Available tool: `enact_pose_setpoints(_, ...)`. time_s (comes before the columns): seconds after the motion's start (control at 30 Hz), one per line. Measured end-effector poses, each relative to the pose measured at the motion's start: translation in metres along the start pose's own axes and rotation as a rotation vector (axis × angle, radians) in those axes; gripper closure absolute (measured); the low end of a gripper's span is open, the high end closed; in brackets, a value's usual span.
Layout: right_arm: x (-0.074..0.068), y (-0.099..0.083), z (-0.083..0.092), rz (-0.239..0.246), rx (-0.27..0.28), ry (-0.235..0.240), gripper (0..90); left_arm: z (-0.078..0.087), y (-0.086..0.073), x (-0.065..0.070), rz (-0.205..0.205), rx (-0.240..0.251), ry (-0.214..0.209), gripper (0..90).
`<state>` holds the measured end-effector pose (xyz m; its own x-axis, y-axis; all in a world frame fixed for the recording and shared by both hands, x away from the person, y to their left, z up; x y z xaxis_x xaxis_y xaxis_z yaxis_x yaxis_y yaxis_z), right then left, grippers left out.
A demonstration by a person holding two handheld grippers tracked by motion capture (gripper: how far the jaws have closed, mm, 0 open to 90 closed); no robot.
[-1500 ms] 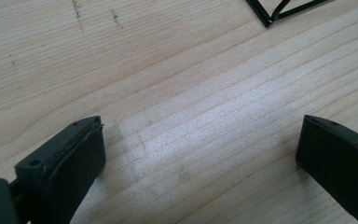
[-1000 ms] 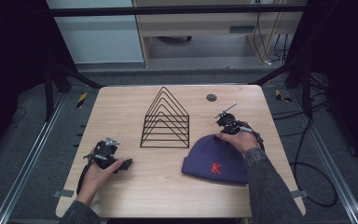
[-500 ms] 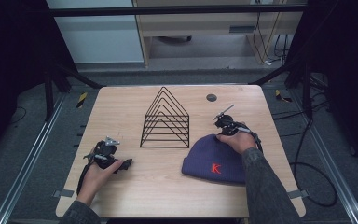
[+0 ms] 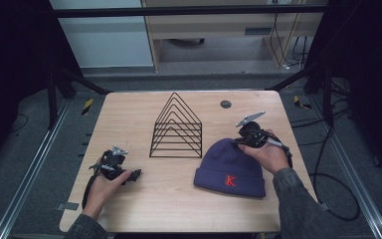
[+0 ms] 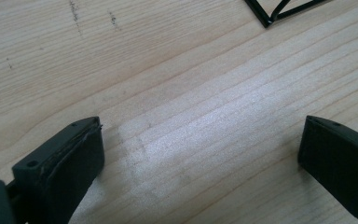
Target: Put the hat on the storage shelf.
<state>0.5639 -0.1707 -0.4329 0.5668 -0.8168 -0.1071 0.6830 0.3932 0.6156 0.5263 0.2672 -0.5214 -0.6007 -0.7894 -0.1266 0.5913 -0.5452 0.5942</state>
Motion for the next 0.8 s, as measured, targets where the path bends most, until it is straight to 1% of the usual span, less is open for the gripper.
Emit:
enact_pose_setpoints(0.03, -0.004, -0.002, 0.013, 0.023, 0.027, 0.005, 80.5, 0.0, 0.0, 0.0, 0.002, 0.004, -0.001, 0.0)
enact_pose_setpoints(0.07, -0.004, -0.002, 0.013, 0.023, 0.027, 0.005, 80.5, 0.0, 0.0, 0.0, 0.003, 0.005, -0.001, 0.0)
enact_pose_setpoints(0.1, -0.006, -0.002, 0.018, 0.027, 0.035, 0.007, 80.5, 0.0, 0.0, 0.0, 0.003, 0.005, -0.001, 0.0)
enact_pose_setpoints(0.2, -0.01, -0.005, 0.038, 0.036, 0.074, 0.014, 80.6, 0.0, 0.0, 0.001, 0.003, 0.012, 0.001, 0.0)
enact_pose_setpoints(0.23, -0.012, -0.006, 0.047, 0.04, 0.096, 0.018, 80.6, 0.0, 0.0, 0.001, 0.0, 0.01, 0.001, 0.0)
enact_pose_setpoints(0.27, -0.012, -0.006, 0.047, 0.04, 0.096, 0.018, 80.6, 0.0, 0.0, 0.001, 0.0, 0.01, 0.001, 0.0)
enact_pose_setpoints(0.3, -0.014, -0.007, 0.053, 0.043, 0.107, 0.02, 80.7, 0.0, 0.0, 0.001, 0.0, 0.01, 0.001, 0.0)
enact_pose_setpoints(0.33, -0.017, -0.007, 0.064, 0.052, 0.135, 0.028, 80.7, 0.0, 0.0, 0.001, -0.002, 0.011, -0.001, 0.0)
enact_pose_setpoints(0.4, -0.018, -0.007, 0.067, 0.057, 0.142, 0.031, 80.7, 0.0, 0.0, 0.001, -0.003, 0.011, -0.002, 0.0)
enact_pose_setpoints(0.43, -0.02, -0.007, 0.073, 0.065, 0.151, 0.034, 80.8, 0.0, 0.0, 0.001, -0.004, 0.011, -0.003, 0.0)
enact_pose_setpoints(0.53, -0.024, -0.005, 0.084, 0.082, 0.178, 0.037, 80.8, 0.0, 0.0, 0.001, -0.007, 0.01, -0.005, 0.0)
enact_pose_setpoints(0.6, -0.025, -0.003, 0.09, 0.084, 0.187, 0.037, 80.8, 0.001, 0.0, 0.002, -0.002, 0.013, -0.006, 0.5)
enact_pose_setpoints(0.73, -0.027, 0.007, 0.101, 0.107, 0.211, 0.027, 80.8, 0.001, 0.0, 0.002, -0.002, 0.015, -0.008, 1.4)
enact_pose_setpoints(0.77, -0.027, 0.007, 0.101, 0.107, 0.211, 0.027, 80.8, 0.001, 0.0, 0.002, -0.002, 0.015, -0.008, 1.5)
enact_pose_setpoints(0.8, -0.026, 0.013, 0.104, 0.111, 0.219, 0.02, 80.8, 0.001, 0.0, 0.001, -0.005, 0.012, -0.01, 1.5)
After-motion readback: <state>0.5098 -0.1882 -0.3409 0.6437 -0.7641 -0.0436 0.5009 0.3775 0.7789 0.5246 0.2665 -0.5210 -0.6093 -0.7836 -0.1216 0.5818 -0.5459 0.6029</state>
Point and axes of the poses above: each handheld gripper's, and its own axes: z roughly backward along the jaws, y roughly out of its top, x roughly to its right, the point moved 3 cm from there along -z, roughly forward along the jaws, and after that the axes turned 10 degrees about -z, right-handed, at the moved point
